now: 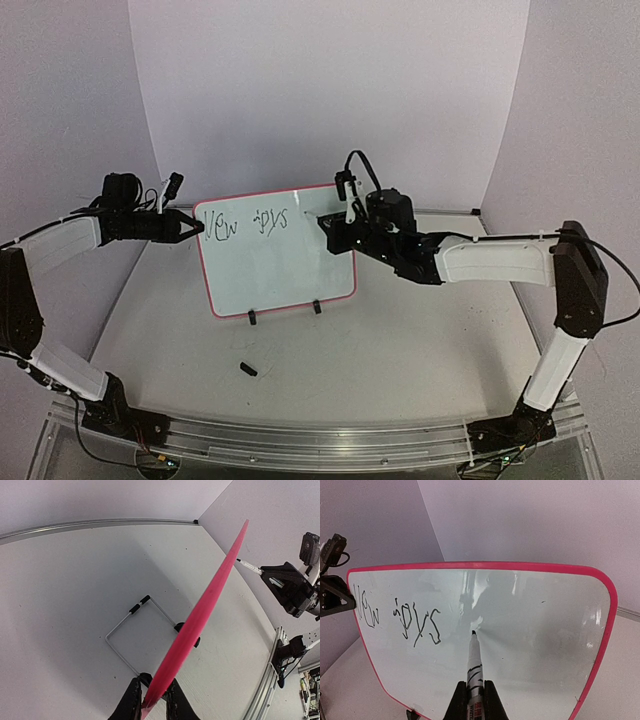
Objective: Write a sentence on the whiteboard
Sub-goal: Write on the whiteboard with the whiteboard marker without the cap.
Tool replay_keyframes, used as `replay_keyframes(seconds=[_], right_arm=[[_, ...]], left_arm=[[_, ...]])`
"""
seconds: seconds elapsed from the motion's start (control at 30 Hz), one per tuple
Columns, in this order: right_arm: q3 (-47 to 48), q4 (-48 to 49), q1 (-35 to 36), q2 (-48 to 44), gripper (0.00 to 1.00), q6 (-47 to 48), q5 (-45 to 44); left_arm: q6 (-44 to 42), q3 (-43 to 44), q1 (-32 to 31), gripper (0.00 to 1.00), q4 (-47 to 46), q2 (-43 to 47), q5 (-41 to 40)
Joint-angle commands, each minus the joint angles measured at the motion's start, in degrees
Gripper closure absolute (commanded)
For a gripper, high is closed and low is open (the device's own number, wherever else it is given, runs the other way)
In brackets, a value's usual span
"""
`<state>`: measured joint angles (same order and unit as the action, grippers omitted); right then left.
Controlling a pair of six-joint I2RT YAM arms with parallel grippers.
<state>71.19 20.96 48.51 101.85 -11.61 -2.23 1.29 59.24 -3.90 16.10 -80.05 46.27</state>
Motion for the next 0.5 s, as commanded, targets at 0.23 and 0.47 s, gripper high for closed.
replay_keyframes(seconds=[0.23, 0.47], right_arm=[[3.1, 3.0, 0.1, 2.5, 1.0, -0.1, -4.3], [1.6, 3.0, 0.2, 1.2, 1.0, -0.7, -8.4]], left_arm=[[-0.9, 1.9, 0.1, 0.86, 2.3, -0.4, -1.2], [-0.9, 1.9, 0.1, 0.87, 2.3, -0.4, -1.3]])
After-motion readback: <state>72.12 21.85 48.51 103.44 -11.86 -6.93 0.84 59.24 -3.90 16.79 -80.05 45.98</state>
